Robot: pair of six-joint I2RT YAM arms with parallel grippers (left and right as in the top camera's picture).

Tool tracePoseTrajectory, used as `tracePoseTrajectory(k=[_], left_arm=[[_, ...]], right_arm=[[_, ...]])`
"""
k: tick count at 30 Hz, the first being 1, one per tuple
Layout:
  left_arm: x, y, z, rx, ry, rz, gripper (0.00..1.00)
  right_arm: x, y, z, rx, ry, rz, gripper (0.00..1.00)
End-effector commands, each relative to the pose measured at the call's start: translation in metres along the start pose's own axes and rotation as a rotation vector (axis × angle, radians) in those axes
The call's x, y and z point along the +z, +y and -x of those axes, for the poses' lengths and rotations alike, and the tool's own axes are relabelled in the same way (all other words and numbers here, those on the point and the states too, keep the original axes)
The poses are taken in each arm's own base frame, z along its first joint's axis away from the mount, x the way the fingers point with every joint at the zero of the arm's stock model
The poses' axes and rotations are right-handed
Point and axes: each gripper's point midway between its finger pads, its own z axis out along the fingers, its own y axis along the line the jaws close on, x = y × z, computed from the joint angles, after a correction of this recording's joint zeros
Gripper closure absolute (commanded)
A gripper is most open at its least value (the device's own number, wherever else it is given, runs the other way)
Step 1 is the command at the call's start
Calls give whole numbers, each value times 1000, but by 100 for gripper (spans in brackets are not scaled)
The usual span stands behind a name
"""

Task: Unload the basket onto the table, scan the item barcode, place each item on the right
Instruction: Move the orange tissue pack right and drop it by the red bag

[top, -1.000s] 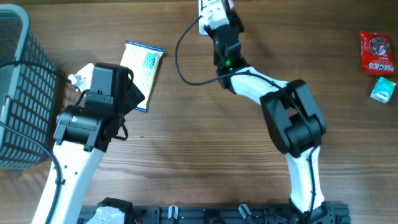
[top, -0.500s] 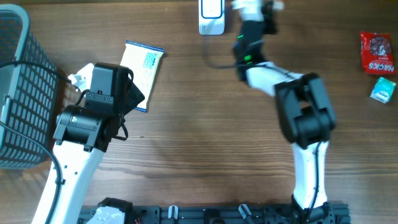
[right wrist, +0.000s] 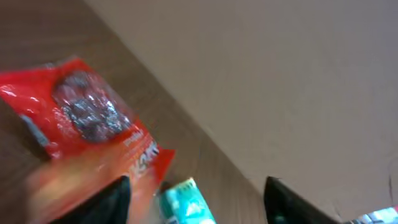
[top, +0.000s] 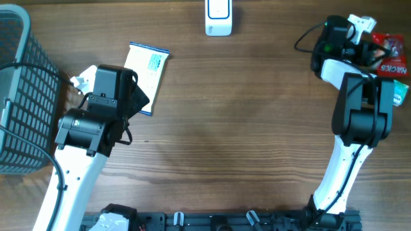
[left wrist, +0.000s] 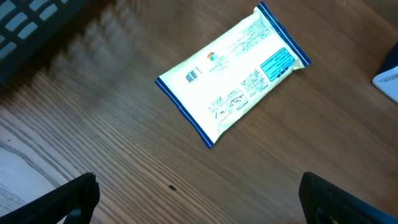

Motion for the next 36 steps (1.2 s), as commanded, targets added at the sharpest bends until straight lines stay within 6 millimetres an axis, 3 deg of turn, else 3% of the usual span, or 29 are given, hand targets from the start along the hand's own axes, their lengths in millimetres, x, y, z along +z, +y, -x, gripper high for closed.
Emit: tracePoseTrajectory(k=[1, 7, 9, 11, 12, 15, 18, 21, 24, 27, 30, 33, 36], left_arm=[[1, 3, 4, -21, -17, 16, 0], [1, 3, 4, -21, -17, 16, 0], [1, 3, 4, -21, -17, 16, 0], [1, 3, 4, -21, -17, 16, 0], [1, 3, 4, -21, -17, 16, 0], [1, 3, 4, -21, -17, 16, 0], [1, 3, 4, -21, -17, 16, 0], [1, 3, 4, -21, -17, 16, 0], [1, 3, 4, -21, -17, 16, 0], [1, 3, 4, -21, -17, 16, 0], [1, 3, 4, -21, -17, 16, 0], [1, 3, 4, -21, -17, 16, 0], [1, 3, 4, -21, -17, 16, 0]], right_arm=[[15, 2, -18, -22, 43, -4, 20], [39, -2, -53, -100, 135, 6, 12], [37, -7, -47, -53, 131, 10, 10], [28, -3, -35, -23, 119, 124, 5], [21, -1, -30, 9, 123, 216, 0], [-9, 0, -9, 200, 195, 605, 0], [-25, -46, 20, 486, 271, 798, 0], [-27, -126, 45, 664, 241, 804, 0], [-42, -188, 53, 745, 199, 796, 0], [-69, -227, 36, 871, 294, 825, 0], [-101, -246, -4, 947, 481, 860, 0], [-116, -245, -33, 953, 581, 869, 0], [-124, -231, -66, 876, 671, 864, 0]])
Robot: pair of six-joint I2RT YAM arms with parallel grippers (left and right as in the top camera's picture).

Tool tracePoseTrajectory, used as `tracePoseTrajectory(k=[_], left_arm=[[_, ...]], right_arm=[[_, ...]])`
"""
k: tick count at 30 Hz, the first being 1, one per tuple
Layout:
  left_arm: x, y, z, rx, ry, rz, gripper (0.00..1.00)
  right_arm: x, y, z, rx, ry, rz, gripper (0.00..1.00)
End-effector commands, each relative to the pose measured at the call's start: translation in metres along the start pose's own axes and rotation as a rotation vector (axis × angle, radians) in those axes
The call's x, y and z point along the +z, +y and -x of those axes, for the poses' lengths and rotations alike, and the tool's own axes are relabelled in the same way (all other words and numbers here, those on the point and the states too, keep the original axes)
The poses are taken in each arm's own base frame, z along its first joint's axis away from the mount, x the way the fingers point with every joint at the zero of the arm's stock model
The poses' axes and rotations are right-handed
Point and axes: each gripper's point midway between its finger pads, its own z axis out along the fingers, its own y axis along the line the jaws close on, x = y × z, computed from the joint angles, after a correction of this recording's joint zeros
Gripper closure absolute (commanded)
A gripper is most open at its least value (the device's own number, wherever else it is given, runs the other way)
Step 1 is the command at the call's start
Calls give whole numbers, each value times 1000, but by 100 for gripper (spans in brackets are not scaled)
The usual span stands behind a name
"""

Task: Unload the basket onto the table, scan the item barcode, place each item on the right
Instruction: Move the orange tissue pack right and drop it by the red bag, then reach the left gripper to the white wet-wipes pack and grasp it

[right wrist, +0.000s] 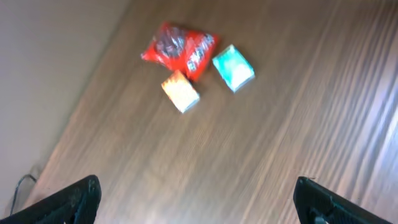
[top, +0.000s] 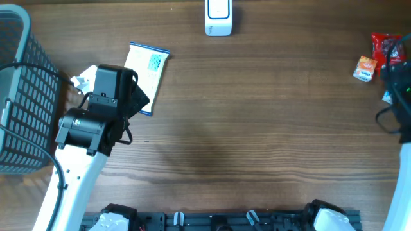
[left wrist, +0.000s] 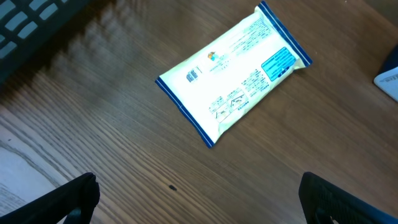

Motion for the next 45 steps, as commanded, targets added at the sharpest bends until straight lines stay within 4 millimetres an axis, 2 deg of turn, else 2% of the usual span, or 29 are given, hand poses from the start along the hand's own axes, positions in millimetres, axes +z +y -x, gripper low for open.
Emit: tracePoseTrajectory(k=[1, 4, 7, 14, 16, 19, 21, 23, 27, 30, 34, 36, 40, 41, 42, 43, 45], left_arm=[[0, 3, 4, -22, -18, 14, 0], [0, 3, 4, -22, -18, 14, 0], [0, 3, 4, -22, -18, 14, 0], [0, -6, 9, -37, -34, -27, 0], [-1, -20, 7, -47, -10, -93, 0], [-6, -46, -9, -48, 98, -239, 0], [-3, -46, -8, -39, 93, -229, 0], [6, -38, -2, -37, 54, -159, 0], [36, -29, 7, -17, 3, -16, 0], [74, -39, 6, 77, 9, 39, 0], [115, -24, 28, 60, -102, 208, 5], [138, -21, 30, 26, -81, 208, 7], [190, -32, 19, -39, 29, 116, 20], [200, -35, 17, -45, 35, 106, 19], [211, -37, 15, -40, 34, 103, 14], [220, -39, 13, -35, 33, 102, 2], [236, -41, 5, -31, 47, 102, 0]], right_arm=[[16, -18, -40, 32, 139, -59, 0], [32, -32, -60, 11, 200, -121, 0], [45, -34, -68, 0, 234, -156, 0], [73, -29, -72, -8, 261, -183, 0], [79, -26, -72, -8, 261, -183, 0], [86, -22, -70, -6, 253, -175, 0], [91, -20, -70, -5, 251, -173, 0], [92, -20, -70, -5, 252, -174, 0], [92, -20, -70, -5, 252, -174, 0], [92, -20, -70, -5, 252, -174, 0], [92, -20, -70, -5, 252, -174, 0], [92, -20, -70, -5, 252, -174, 0], [92, -20, -70, -5, 252, -174, 0], [92, -20, -70, -5, 252, -174, 0], [92, -20, -70, -5, 252, -174, 0], [92, -20, -70, -5, 252, -174, 0], [92, -20, -70, -6, 252, -174, 0]])
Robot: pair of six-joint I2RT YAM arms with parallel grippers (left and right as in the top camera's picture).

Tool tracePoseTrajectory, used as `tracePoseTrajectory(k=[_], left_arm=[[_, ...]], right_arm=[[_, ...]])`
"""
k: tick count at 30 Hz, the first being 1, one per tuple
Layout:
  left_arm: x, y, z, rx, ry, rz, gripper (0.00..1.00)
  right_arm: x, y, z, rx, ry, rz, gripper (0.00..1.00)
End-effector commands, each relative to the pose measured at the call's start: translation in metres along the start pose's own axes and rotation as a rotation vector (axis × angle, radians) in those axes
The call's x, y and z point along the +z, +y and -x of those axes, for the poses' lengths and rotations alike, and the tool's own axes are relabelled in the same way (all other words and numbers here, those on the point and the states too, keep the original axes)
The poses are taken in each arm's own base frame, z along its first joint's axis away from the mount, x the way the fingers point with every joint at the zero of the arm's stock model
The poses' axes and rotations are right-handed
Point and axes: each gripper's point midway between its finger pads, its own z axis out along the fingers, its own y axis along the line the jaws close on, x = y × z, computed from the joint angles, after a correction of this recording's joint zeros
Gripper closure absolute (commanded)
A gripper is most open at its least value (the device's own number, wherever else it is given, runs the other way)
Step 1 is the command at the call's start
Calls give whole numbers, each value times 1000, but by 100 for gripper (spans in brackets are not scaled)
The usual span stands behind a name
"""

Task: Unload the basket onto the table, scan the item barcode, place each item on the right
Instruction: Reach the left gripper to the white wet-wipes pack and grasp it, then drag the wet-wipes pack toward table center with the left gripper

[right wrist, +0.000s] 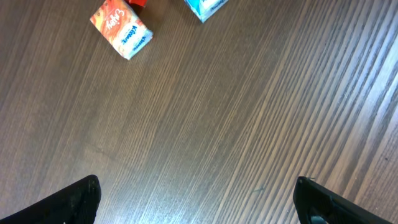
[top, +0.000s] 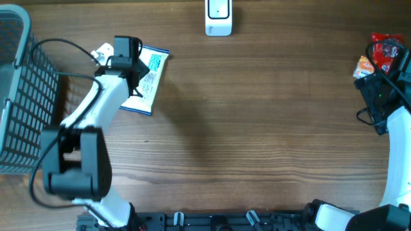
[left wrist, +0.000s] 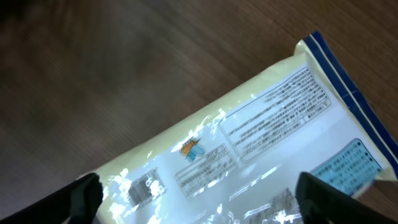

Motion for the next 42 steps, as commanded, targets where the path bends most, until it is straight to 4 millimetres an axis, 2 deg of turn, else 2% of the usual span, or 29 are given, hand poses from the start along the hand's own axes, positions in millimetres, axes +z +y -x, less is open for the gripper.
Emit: tracePoseTrajectory(k=[1, 4, 6, 7, 10, 16, 21, 23, 25, 29, 31, 34, 38, 40, 41, 42], left_arm=[[32, -7, -28, 31, 86, -12, 4], [42, -24, -63, 138, 235, -124, 26], [30, -44, -93, 273, 383, -300, 40], [16, -53, -115, 338, 487, -402, 40], [-7, -56, -147, 402, 637, -498, 40], [-62, -49, -222, 503, 915, -474, 43], [-101, -43, -277, 639, 1031, -407, 43], [-117, -40, -299, 695, 1066, -379, 47], [-129, -39, -315, 738, 1083, -365, 49], [-151, -35, -344, 812, 1107, -338, 45], [-154, -33, -349, 823, 1113, -330, 39], [-158, -32, -345, 807, 1122, -308, 38], [-169, -43, -313, 770, 1099, -310, 38], [-172, -50, -289, 752, 1044, -311, 38], [-176, -54, -267, 737, 983, -316, 38], [-179, -57, -254, 726, 951, -323, 38]], right_arm=[[3, 1, -4, 5, 18, 1, 0], [3, 1, -4, 5, 18, 1, 0], [3, 1, -4, 5, 19, 0, 0], [3, 1, -4, 5, 18, 1, 0], [3, 1, -4, 5, 19, 0, 0], [3, 1, -4, 5, 18, 1, 0], [3, 1, -4, 5, 18, 1, 0], [3, 1, -4, 5, 18, 1, 0], [3, 1, -4, 4, 18, 1, 0], [3, 1, -4, 5, 18, 1, 0], [3, 1, -4, 5, 19, 0, 0], [3, 1, -4, 4, 19, 0, 0], [3, 1, -4, 4, 18, 1, 0], [3, 1, -4, 5, 18, 1, 0], [3, 1, -4, 5, 18, 1, 0], [3, 1, -4, 5, 18, 1, 0]])
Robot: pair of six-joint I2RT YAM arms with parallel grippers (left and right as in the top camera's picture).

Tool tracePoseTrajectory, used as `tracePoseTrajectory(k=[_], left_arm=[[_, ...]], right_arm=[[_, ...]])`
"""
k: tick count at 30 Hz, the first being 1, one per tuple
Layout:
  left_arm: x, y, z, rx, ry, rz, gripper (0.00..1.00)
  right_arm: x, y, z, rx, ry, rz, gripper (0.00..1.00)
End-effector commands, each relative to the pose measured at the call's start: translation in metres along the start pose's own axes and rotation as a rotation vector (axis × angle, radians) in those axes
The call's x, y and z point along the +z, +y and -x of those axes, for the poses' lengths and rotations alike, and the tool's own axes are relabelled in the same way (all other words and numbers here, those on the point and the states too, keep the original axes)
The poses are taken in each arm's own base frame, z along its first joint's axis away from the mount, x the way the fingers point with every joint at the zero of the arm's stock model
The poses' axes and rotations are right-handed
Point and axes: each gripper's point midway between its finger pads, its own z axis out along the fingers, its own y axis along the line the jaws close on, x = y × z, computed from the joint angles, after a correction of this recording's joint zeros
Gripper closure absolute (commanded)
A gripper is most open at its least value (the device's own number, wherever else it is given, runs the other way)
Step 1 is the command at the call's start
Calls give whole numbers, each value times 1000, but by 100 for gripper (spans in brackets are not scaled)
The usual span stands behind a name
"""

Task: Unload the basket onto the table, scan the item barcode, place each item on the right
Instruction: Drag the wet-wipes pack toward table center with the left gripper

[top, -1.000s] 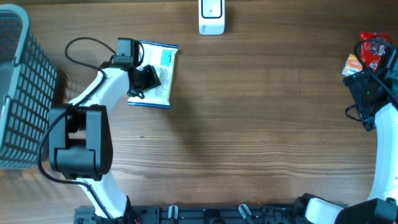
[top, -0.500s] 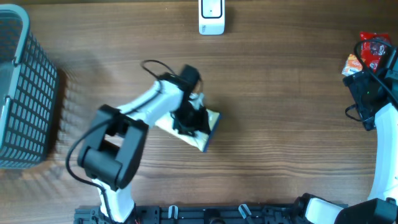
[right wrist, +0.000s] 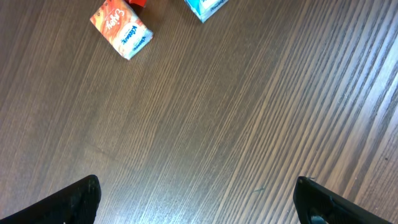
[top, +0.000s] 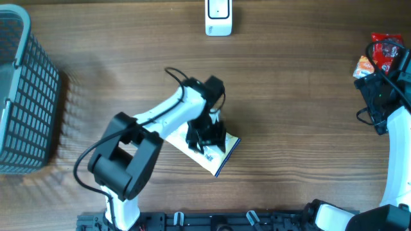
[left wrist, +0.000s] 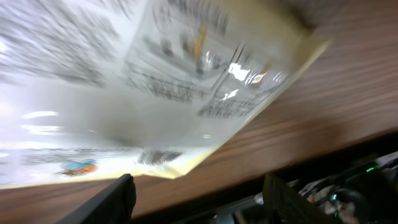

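Observation:
The white packet with blue end strips (top: 217, 154) is near the middle of the table, toward the front edge, turned diagonally. My left gripper (top: 207, 136) sits over its upper-left end. In the left wrist view the packet (left wrist: 155, 81) fills the upper frame, blurred, with fine print showing. My left gripper (left wrist: 199, 186) has its fingers drawn partway in at the packet's lower corner, shut on it. The white scanner (top: 218, 18) stands at the back edge. My right gripper (right wrist: 196, 186) is open over bare wood at the far right.
A grey mesh basket (top: 22, 90) stands at the left edge. At the far right lie an orange box (top: 364, 65) and a red snack packet (top: 385, 50). The right wrist view shows the orange box (right wrist: 121, 28) and a teal box (right wrist: 205, 6).
The packet was at the back left beside the basket and is now at the middle front. My left gripper moved with it, and its fingers are closer together. The right arm is unchanged.
My left gripper stood open near the packet lying at the back left, while the right gripper was over the red snack packet. The right arm then stood back at the right edge. My left gripper was then close over the packet, and now holds it at mid-table.

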Motion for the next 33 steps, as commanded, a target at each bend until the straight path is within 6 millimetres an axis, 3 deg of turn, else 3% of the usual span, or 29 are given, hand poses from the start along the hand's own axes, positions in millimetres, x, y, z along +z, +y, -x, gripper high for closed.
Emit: tracePoseTrajectory(k=[1, 3, 5, 8, 11, 14, 19, 25, 28, 33], left_arm=[[-65, 6, 19, -14, -194, 13, 38], [-97, 16, 21, -32, -296, 13, 36], [-129, 37, 21, -103, -411, 42, 0], [-169, 79, 20, -323, -562, 99, 0], [-179, 100, 17, -465, -586, 83, 0], [-163, 128, 10, -529, -536, 168, 0], [-111, 162, 2, -651, -439, 165, 0], [-46, 147, 28, -613, -432, -92, 0], [-31, 141, 37, -598, -455, -175, 0], [-25, 128, 57, -534, -530, -275, 0]], right_arm=[[3, 2, -4, 5, 18, 1, 0], [3, 2, -4, 5, 18, 1, 0], [3, 2, -4, 4, 18, 1, 0], [3, 2, -4, 5, 18, 1, 0], [3, 2, -4, 5, 18, 1, 0], [3, 2, -4, 5, 18, 1, 0], [3, 2, -4, 4, 18, 1, 0], [3, 2, -4, 5, 18, 1, 0], [3, 2, -4, 5, 18, 1, 0], [3, 2, -4, 5, 18, 1, 0]])
